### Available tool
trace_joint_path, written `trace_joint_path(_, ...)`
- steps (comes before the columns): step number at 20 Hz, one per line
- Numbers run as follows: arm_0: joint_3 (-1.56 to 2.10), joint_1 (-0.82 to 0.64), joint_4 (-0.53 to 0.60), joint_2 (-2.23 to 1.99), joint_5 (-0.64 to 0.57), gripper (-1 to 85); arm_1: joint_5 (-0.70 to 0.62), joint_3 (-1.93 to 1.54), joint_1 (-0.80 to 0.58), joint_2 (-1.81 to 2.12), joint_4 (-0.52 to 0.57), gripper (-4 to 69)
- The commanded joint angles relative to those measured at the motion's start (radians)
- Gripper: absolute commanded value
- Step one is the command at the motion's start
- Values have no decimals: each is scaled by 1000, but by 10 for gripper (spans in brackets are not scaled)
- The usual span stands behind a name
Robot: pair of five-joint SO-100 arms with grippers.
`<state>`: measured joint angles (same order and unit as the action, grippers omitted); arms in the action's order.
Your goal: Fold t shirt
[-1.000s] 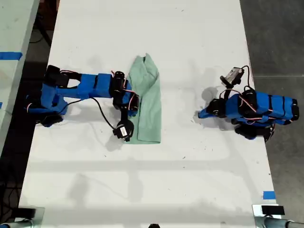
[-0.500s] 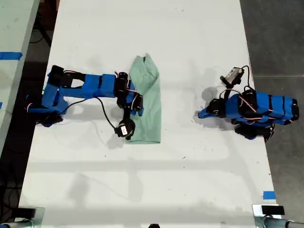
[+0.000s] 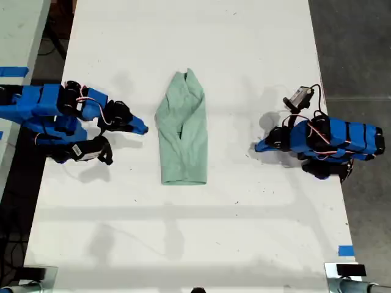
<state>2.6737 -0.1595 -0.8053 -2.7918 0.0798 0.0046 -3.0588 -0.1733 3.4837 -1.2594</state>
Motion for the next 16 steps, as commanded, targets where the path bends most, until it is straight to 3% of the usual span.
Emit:
trace_joint_path(1,360,-44,97,-267,-3,-2,15,-57,-11,14,-14,-3)
trace_joint_path(5,515,-67,38,-580,-69,-2,18,-57,-11,14,-15,-3)
trace_joint_path(7,538,-80,-153,-818,-71,-2,18,-57,-11,14,-17,-3)
trace_joint_path(16,551,-95,-143,-815,-86,-2,23,-57,-11,14,-17,-3)
